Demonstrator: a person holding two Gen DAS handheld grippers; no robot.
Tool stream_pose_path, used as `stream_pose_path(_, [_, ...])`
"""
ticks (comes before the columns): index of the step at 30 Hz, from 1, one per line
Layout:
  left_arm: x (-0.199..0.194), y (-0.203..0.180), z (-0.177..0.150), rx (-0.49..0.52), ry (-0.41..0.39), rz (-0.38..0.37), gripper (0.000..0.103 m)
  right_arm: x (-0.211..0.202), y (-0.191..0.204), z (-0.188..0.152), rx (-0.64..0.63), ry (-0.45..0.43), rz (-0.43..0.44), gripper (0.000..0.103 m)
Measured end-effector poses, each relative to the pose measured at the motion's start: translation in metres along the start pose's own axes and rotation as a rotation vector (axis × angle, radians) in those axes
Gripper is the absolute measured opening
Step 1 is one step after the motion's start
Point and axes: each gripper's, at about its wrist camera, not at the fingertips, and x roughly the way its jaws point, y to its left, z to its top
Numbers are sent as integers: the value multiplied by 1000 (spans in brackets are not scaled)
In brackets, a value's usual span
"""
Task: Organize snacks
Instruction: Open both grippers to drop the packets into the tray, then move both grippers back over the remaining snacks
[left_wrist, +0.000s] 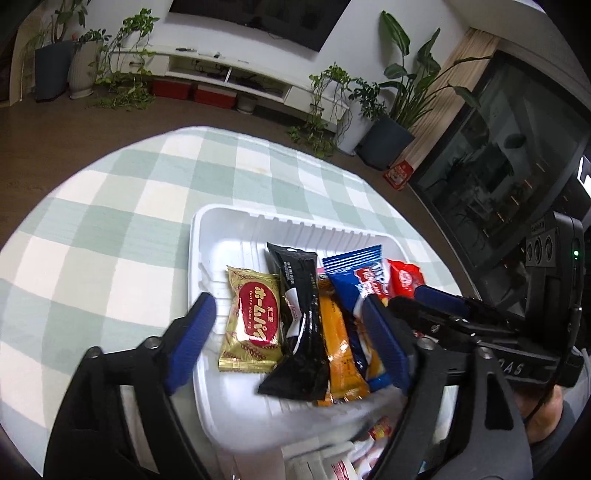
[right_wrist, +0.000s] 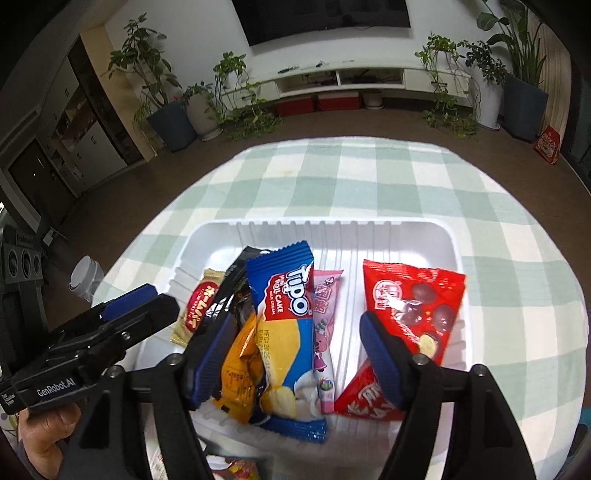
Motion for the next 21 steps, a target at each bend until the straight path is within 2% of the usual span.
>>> stream_pose_path(1, [-6,-1,-2,2,-10,3,97,-7,-1,-1,7,-18,11,79])
stream_pose_path(3, [-19,-4,-6,-3,-32,10,102,-18,-4,-3,26,-51,30,86])
stream_pose_path(5, [-31,-7,-12,-8,-43,7,102,-32,-9,-7,56,-88,48,91])
stream_pose_path(10, [-72,-23,-40,10,-74,-1,103,-69,-24,-29,134,-137,86,91])
stream_pose_path(16, [-106,-34,-98,-8,-78,45,102,-116,-33,-99,241,-198,152,91])
stream_pose_path(18, [-111,-34,-119,-25,-63,48,102,-125,-29,-131,263,-209,158,91])
stream_pose_path(21, [-107,-37,-148,-12,0,73,102,-134,-24,-167,277,-231,153,91])
